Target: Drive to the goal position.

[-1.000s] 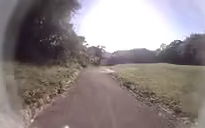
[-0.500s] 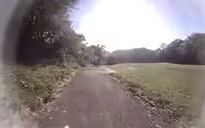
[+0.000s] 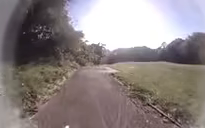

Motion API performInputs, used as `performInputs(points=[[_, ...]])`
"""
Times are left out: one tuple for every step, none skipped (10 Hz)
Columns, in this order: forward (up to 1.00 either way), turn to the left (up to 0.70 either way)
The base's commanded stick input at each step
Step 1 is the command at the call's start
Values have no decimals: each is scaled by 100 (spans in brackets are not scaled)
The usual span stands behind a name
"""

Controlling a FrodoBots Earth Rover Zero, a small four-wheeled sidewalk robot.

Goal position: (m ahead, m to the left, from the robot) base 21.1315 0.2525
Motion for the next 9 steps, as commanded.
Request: performInputs(points=[[100,18],[100,22],[100,24],[100,24],[100,24],[100,24],[100,24],[100,21],[100,10]])
